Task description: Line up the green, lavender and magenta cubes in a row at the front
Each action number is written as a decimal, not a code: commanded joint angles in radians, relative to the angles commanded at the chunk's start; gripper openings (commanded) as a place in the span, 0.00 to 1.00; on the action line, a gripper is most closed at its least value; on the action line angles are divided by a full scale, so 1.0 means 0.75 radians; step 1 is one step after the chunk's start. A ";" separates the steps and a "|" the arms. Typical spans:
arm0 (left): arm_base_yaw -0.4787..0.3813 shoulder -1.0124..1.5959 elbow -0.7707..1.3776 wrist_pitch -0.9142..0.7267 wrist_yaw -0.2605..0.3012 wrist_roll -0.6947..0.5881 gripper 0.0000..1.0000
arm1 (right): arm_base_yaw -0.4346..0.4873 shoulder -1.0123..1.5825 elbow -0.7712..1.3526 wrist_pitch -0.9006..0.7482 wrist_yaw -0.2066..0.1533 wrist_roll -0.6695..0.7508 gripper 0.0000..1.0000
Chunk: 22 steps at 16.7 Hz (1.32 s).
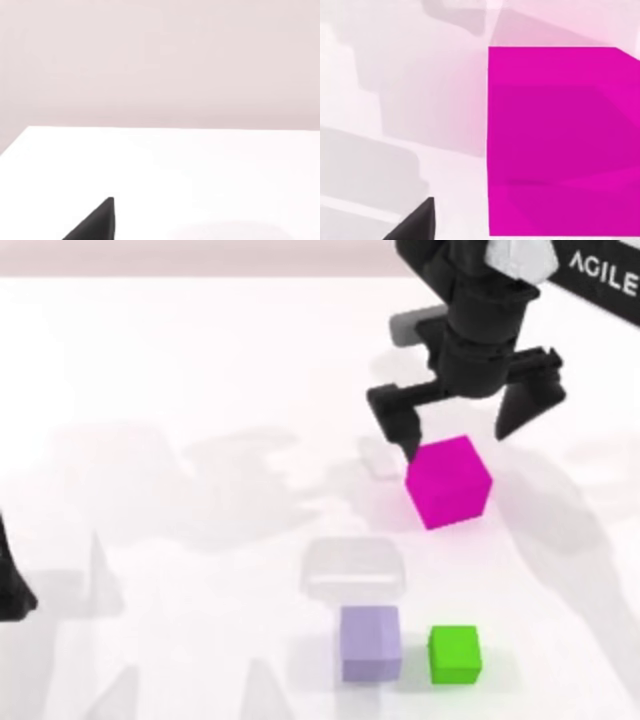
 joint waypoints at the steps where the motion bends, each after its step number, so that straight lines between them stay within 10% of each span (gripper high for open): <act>1: 0.000 0.000 0.000 0.000 0.000 0.000 1.00 | 0.000 0.000 0.000 0.000 0.000 0.000 1.00; 18: 0.000 0.000 0.000 0.000 0.000 0.000 1.00 | 0.002 0.087 -0.331 0.419 0.001 0.003 1.00; 22: 0.000 0.000 0.000 0.000 0.000 0.000 1.00 | 0.002 0.087 -0.331 0.419 0.001 0.003 0.70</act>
